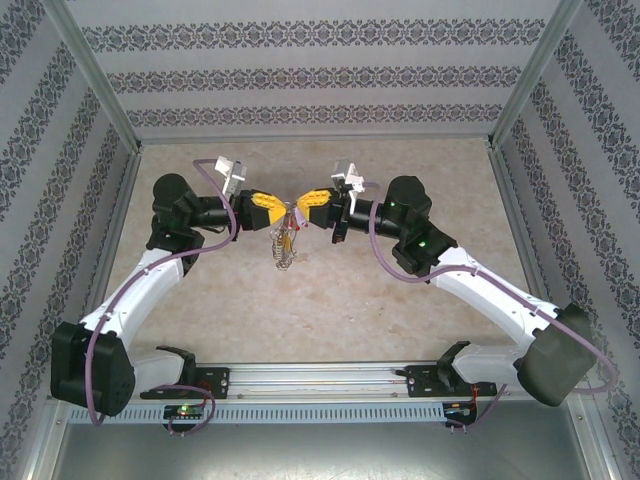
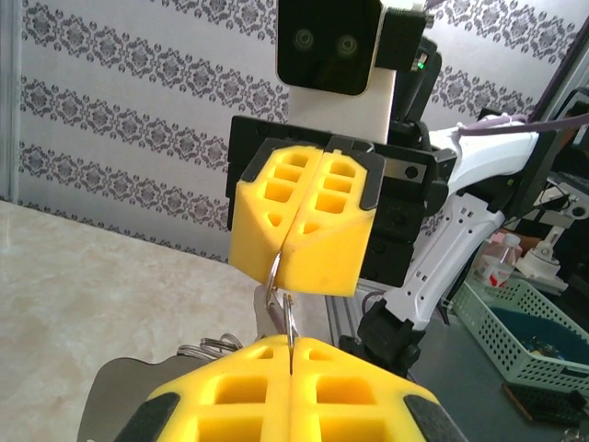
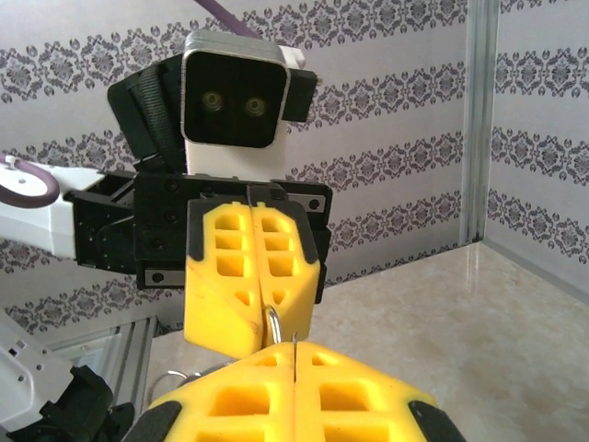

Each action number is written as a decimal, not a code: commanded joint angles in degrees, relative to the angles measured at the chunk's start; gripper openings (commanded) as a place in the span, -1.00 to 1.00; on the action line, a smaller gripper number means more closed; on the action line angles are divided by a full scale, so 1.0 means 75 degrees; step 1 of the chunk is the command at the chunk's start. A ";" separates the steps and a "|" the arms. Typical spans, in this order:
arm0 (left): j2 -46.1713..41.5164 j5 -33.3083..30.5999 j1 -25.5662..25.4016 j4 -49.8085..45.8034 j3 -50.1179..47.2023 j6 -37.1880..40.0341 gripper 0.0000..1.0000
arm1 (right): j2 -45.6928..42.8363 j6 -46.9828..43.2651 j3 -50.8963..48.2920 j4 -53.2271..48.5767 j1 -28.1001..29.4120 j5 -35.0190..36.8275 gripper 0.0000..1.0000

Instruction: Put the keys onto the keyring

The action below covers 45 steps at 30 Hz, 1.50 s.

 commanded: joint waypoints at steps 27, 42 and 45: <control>-0.0262 -0.0014 -0.0056 -0.0903 0.0251 0.0964 -1.00 | -0.0136 -0.0689 0.0408 -0.0636 0.0240 0.0236 -1.00; -0.0319 0.0003 -0.0062 -0.0859 0.0250 0.0924 -1.00 | 0.0017 -0.0735 0.0516 -0.0752 0.0253 0.0162 -1.00; -0.0340 0.0005 -0.0060 -0.0856 0.0257 0.0921 -1.00 | 0.0017 -0.0754 0.0518 -0.0772 0.0257 0.0199 -1.00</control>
